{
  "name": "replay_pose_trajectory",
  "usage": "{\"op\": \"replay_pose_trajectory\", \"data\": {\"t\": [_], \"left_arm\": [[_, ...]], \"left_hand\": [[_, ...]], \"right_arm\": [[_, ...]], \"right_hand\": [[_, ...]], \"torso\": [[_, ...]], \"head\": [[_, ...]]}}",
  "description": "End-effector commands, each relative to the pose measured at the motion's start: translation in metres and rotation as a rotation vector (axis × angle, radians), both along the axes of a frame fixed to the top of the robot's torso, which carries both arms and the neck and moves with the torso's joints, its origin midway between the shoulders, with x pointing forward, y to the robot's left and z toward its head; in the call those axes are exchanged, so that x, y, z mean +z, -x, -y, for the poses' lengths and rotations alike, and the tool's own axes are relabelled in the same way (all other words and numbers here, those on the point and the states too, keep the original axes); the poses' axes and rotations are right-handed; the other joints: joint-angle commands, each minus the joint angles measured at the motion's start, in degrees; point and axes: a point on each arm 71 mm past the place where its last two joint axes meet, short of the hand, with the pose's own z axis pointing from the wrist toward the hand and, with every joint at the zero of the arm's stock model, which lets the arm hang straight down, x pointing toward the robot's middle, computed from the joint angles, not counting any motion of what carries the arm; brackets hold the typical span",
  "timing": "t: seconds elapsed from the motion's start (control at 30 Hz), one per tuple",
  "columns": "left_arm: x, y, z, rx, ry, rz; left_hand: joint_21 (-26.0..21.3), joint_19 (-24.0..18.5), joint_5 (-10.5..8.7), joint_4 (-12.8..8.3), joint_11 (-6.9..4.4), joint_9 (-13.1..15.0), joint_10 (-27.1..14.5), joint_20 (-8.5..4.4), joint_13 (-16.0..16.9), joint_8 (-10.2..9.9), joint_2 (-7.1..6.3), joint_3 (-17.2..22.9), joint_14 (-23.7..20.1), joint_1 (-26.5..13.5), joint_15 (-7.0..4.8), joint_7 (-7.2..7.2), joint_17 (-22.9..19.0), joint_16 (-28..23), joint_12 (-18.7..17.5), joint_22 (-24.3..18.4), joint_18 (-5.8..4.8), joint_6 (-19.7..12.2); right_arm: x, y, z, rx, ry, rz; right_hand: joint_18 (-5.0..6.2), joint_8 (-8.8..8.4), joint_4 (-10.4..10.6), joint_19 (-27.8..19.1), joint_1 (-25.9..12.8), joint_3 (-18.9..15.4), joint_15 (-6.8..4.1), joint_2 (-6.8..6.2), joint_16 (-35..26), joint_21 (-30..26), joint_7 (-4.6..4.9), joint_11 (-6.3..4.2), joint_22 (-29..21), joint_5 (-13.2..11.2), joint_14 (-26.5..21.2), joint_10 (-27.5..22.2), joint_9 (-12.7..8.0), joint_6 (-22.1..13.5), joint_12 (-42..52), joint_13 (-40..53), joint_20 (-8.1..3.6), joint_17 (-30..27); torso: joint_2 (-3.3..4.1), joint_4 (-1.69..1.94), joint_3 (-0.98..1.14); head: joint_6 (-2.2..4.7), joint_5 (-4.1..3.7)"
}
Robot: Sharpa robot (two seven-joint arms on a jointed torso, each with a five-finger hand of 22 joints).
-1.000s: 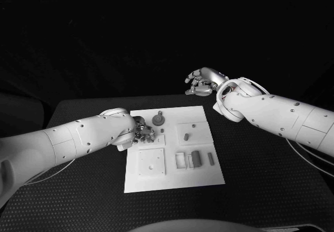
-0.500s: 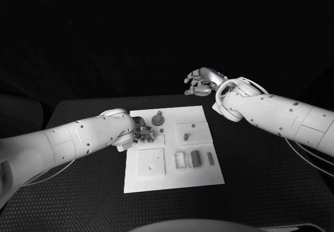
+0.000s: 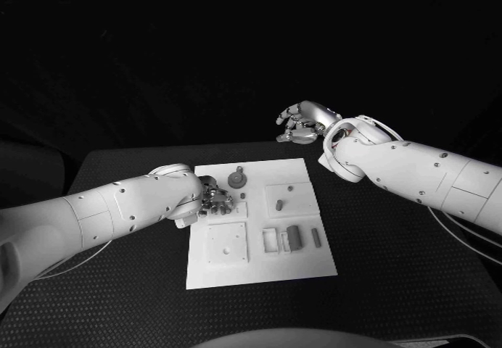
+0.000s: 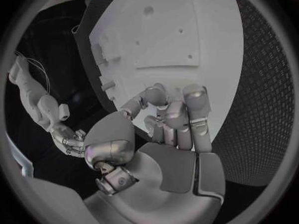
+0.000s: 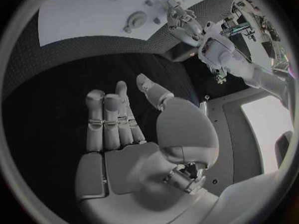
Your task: Assemble the parts on the task board
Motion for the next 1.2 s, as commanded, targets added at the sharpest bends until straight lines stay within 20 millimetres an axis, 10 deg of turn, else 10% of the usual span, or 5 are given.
{"op": "replay_pose_trajectory", "data": {"t": [0.03,0.27,0.4,0.6,1.2], "left_arm": [[-0.001,0.002,0.002,-0.016,0.005,-0.016],[-0.001,0.002,0.0,-0.011,0.014,-0.012],[-0.001,0.001,-0.001,0.009,0.032,-0.008],[-0.001,0.001,-0.003,0.017,0.04,-0.002],[0.014,-0.001,-0.013,0.055,0.163,0.048]], "left_hand": [[0.1,-0.3,-0.33,0.2,-0.85,0.0,-1.2,0.04,-0.1,-0.3,-0.53,-0.2,-1.6,-0.1,-1.43,-2.62,-0.1,0.3,0.2,1.0,0.31,8.5],[0.2,-0.3,-1.46,0.7,-0.89,0.2,-1.2,0.02,-0.4,-0.4,-1.38,-0.6,-1.7,-0.4,-1.47,-2.65,-0.3,0.5,0.4,1.0,0.4,8.6],[0.1,-0.6,-9.19,2.3,-0.98,0.5,-1.4,0.01,-1.0,-0.7,-3.13,-1.4,-1.9,-1.9,-1.57,-2.73,-0.8,0.8,0.9,1.0,0.63,8.6],[0.2,-0.7,-15.12,3.4,-1.13,0.8,-1.5,-0.08,-1.5,-0.8,-5.64,-1.7,-2.0,-3.8,-1.74,-2.86,-1.1,1.3,1.4,1.0,0.92,8.7],[0.2,-1.1,-15.8,1.2,-1.34,1.8,-1.9,-0.41,-1.8,-0.8,-5.95,-5.7,-2.6,-6.6,-2.03,-2.87,-1.3,1.8,1.9,0.9,1.41,8.0]], "right_arm": [[0.0,0.0,-0.001,0.008,0.003,-0.004],[0.0,0.0,-0.001,0.007,0.004,-0.005],[0.0,0.0,-0.001,0.008,0.004,-0.005],[0.0,0.0,-0.001,0.009,0.004,-0.006],[-0.001,-0.001,0.004,0.0,0.005,-0.006]], "right_hand": [[4.84,0.15,-0.1,0.2,-0.4,-0.2,0.08,0.41,-0.2,-0.4,0.7,0.28,0.1,0.1,-0.5,-0.2,0.0,-0.2,-0.2,0.1,-0.19,-0.1],[4.84,0.15,-0.1,0.2,-0.4,-0.2,0.09,0.42,-0.2,-0.4,0.7,0.29,0.1,0.1,-0.5,-0.2,0.0,-0.2,-0.2,0.1,-0.18,-0.1],[4.84,0.15,-0.1,0.2,-0.4,-0.2,0.09,0.42,-0.2,-0.4,0.7,0.29,0.1,0.1,-0.5,-0.2,0.0,-0.2,-0.2,0.1,-0.18,-0.1],[4.84,0.16,0.0,0.2,-0.5,-0.2,0.09,0.43,-0.2,-0.4,0.7,0.29,0.1,0.1,-0.5,-0.2,0.0,-0.2,-0.2,0.1,-0.18,-0.1],[4.84,0.16,0.0,0.2,-0.5,-0.2,0.09,0.47,-0.2,-0.4,0.7,0.29,0.1,0.1,-0.5,-0.2,0.0,-0.2,-0.2,0.1,-0.17,-0.1]], "torso": [[0.0,0.02,0.0],[0.0,0.0,-0.03],[-0.02,-0.01,0.02],[0.0,0.03,0.0],[-0.09,0.17,-0.14]], "head": [[-0.07,-0.04],[-0.12,-0.1],[-0.15,-0.1],[-0.14,-0.1],[0.16,-0.02]]}}
